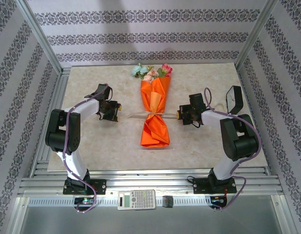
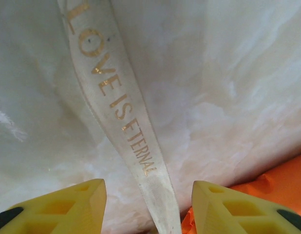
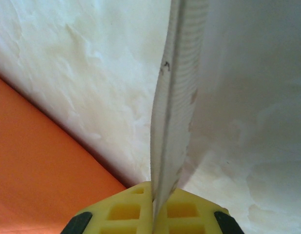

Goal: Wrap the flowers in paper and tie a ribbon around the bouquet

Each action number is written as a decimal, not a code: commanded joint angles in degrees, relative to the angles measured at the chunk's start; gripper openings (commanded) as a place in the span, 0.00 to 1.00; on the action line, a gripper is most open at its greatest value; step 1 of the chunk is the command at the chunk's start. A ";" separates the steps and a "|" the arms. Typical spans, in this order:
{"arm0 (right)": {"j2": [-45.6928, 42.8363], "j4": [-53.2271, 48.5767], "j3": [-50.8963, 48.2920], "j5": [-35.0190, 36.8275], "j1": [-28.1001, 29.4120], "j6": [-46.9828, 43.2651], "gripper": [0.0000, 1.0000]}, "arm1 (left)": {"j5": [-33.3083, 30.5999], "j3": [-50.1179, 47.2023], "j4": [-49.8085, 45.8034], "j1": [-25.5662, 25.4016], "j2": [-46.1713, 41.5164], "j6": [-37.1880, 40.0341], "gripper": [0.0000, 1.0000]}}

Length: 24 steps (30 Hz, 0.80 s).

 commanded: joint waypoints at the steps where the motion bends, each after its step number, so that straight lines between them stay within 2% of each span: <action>1: -0.99 -0.98 0.88 1.06 -0.10 -1.54 0.00 | -3.32 2.86 -7.83 -0.08 2.11 -2.04 0.50; 6: -1.07 -1.08 0.98 0.88 -0.15 -1.66 0.00 | -1.61 7.50 -8.24 -0.15 7.47 -3.80 0.50; 15: -0.88 -1.02 0.87 1.08 0.11 -1.49 0.00 | -3.55 12.71 -15.11 -1.36 10.71 -4.36 0.51; 24: -0.64 -0.92 1.21 1.16 0.18 -1.76 0.00 | -9.27 8.97 -17.23 -1.59 4.20 -6.00 0.51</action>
